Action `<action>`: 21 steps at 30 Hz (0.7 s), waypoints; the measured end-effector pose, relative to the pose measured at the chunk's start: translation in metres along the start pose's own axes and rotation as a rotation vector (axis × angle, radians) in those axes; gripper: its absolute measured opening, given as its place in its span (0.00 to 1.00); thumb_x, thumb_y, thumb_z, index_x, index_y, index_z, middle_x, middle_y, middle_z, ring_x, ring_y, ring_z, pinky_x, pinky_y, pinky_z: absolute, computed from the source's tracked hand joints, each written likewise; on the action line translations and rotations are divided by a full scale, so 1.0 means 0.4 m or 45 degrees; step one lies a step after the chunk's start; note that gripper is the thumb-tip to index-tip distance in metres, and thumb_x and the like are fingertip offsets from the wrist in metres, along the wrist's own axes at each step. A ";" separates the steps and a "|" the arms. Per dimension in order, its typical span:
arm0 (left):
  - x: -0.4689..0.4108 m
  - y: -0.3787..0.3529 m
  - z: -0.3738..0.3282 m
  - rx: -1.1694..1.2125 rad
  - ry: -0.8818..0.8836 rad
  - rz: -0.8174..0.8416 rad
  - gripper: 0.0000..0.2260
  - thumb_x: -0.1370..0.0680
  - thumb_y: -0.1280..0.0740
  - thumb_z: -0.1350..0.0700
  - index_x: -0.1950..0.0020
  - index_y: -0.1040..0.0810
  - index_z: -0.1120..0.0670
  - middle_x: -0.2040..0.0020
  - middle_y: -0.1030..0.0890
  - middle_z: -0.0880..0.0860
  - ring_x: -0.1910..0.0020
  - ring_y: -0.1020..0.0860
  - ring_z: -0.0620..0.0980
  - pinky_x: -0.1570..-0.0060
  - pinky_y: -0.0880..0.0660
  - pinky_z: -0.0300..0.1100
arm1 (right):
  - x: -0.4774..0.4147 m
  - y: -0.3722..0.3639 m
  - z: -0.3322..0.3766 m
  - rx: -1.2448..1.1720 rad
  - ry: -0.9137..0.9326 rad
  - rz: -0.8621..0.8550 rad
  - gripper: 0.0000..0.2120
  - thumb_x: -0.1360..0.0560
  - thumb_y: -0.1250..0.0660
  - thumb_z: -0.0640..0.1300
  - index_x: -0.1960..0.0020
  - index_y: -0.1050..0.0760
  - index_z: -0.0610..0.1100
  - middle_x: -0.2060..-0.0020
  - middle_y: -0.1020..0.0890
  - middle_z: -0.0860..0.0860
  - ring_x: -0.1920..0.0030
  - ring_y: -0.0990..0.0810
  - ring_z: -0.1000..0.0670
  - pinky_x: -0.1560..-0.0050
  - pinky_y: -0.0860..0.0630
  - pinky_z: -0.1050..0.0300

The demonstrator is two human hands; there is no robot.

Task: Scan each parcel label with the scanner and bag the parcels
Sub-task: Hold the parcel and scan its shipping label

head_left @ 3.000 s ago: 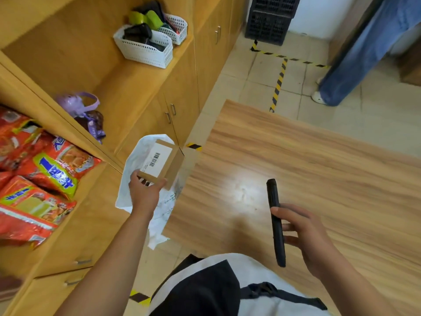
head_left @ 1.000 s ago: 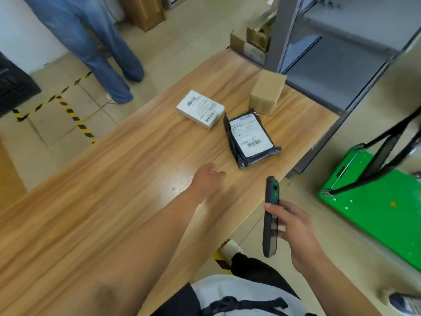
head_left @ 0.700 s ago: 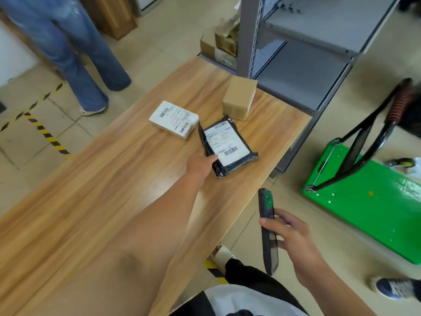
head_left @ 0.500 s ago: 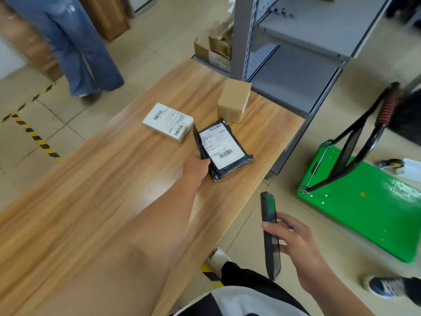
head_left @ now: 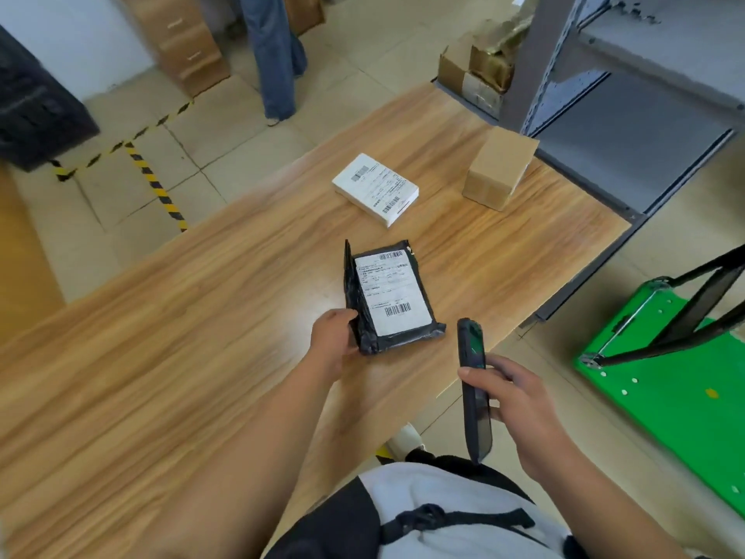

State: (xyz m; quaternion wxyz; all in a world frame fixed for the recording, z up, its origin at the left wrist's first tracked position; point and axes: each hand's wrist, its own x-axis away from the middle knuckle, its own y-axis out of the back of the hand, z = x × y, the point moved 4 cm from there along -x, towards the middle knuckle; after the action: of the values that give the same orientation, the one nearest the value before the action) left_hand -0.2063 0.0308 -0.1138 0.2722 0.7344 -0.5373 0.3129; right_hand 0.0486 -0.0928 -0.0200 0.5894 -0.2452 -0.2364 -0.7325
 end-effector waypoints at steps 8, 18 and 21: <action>0.084 0.315 0.104 0.239 0.047 -0.235 0.07 0.20 0.34 0.60 0.44 0.22 0.60 0.60 0.15 0.53 0.64 0.17 0.51 0.64 0.23 0.45 | -0.026 -0.183 0.048 0.188 0.055 0.280 0.12 0.29 0.22 0.47 0.46 0.15 0.48 0.46 0.19 0.36 0.46 0.17 0.39 0.42 0.22 0.36; 0.206 0.494 0.268 0.358 0.169 -0.456 0.09 0.18 0.38 0.58 0.41 0.21 0.58 0.53 0.16 0.55 0.58 0.19 0.52 0.63 0.23 0.42 | -0.028 -0.336 0.039 0.426 0.008 0.535 0.20 0.30 0.21 0.48 0.40 0.18 0.47 0.45 0.17 0.40 0.45 0.17 0.39 0.41 0.20 0.34; 0.234 0.518 0.309 0.306 0.213 -0.479 0.08 0.18 0.36 0.56 0.42 0.22 0.57 0.51 0.16 0.55 0.57 0.19 0.51 0.66 0.22 0.41 | -0.023 -0.365 0.036 0.466 -0.020 0.593 0.23 0.32 0.20 0.49 0.38 0.18 0.47 0.45 0.17 0.41 0.46 0.16 0.42 0.43 0.19 0.37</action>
State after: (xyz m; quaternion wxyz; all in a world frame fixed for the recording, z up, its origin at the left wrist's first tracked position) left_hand -0.3632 -0.1749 -0.1111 0.2800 0.8202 -0.3254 0.3781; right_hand -0.0916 -0.0485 -0.0232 0.7743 -0.1882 -0.3063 -0.5207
